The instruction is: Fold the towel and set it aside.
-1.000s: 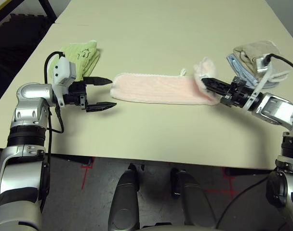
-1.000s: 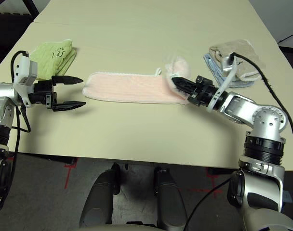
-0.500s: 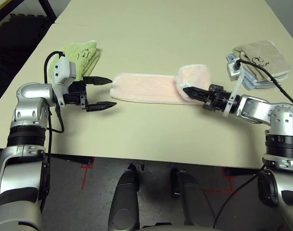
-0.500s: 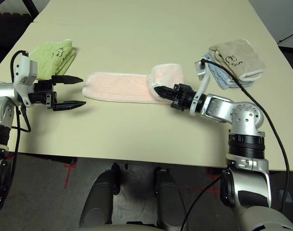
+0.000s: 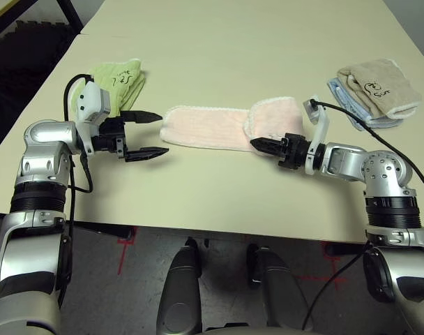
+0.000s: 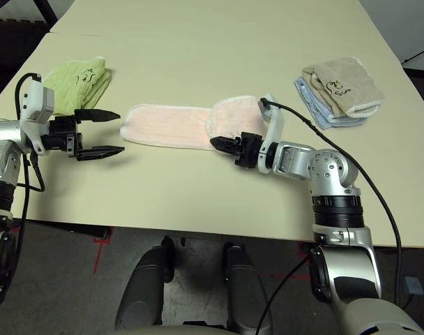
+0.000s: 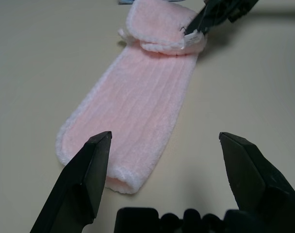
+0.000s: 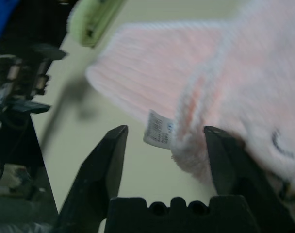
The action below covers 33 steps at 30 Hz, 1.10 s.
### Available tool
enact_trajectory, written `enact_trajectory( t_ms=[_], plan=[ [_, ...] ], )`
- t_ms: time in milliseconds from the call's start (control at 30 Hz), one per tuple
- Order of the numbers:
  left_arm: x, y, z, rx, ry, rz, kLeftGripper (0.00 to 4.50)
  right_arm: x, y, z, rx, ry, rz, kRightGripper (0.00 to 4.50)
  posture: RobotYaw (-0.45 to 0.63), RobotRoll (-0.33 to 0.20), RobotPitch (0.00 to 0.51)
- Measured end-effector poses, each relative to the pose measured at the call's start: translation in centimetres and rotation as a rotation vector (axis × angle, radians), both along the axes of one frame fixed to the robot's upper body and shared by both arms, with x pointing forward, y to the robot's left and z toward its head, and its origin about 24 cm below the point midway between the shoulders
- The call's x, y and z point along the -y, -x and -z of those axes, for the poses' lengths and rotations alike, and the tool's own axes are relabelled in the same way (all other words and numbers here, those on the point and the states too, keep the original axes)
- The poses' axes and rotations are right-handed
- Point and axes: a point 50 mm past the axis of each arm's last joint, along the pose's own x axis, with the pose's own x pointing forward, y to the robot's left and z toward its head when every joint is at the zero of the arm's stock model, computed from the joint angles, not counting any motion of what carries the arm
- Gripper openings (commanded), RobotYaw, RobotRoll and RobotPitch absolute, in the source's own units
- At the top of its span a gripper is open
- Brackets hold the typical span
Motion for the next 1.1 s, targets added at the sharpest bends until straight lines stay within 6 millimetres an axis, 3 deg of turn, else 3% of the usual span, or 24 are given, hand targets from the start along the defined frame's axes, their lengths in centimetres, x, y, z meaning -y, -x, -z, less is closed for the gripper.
enact_trajectory(
  t_ms=[167, 367, 533, 900, 1100],
  plan=[
    [0.3, -0.2, -0.3, 0.010, 0.002, 0.005, 4.50, -0.2, -0.2, -1.7, 0.317, 0.052, -0.185, 4.46, -0.01, 0.000, 0.216],
    [0.5, -0.2, -0.3, 0.000, 0.009, 0.003, 4.50, 2.7, -1.7, -1.6, 0.568, 0.191, -0.303, 4.46, 0.01, 0.000, 0.217],
    [0.5, 0.1, 0.0, -0.015, 0.013, -0.005, 4.50, 5.8, -2.3, -0.9, 0.623, 0.251, -0.330, 4.46, 0.01, 0.000, 0.217],
    [0.2, 0.6, 0.4, -0.031, 0.106, -0.094, 4.50, 11.7, -1.0, -0.7, 0.631, 0.342, -0.298, 4.46, 0.01, 0.000, 0.215],
    [0.1, 0.6, 0.7, -0.055, 0.139, -0.131, 4.50, 13.3, -0.3, -0.2, 0.612, 0.367, -0.259, 4.46, 0.00, 0.000, 0.212]
  ],
)
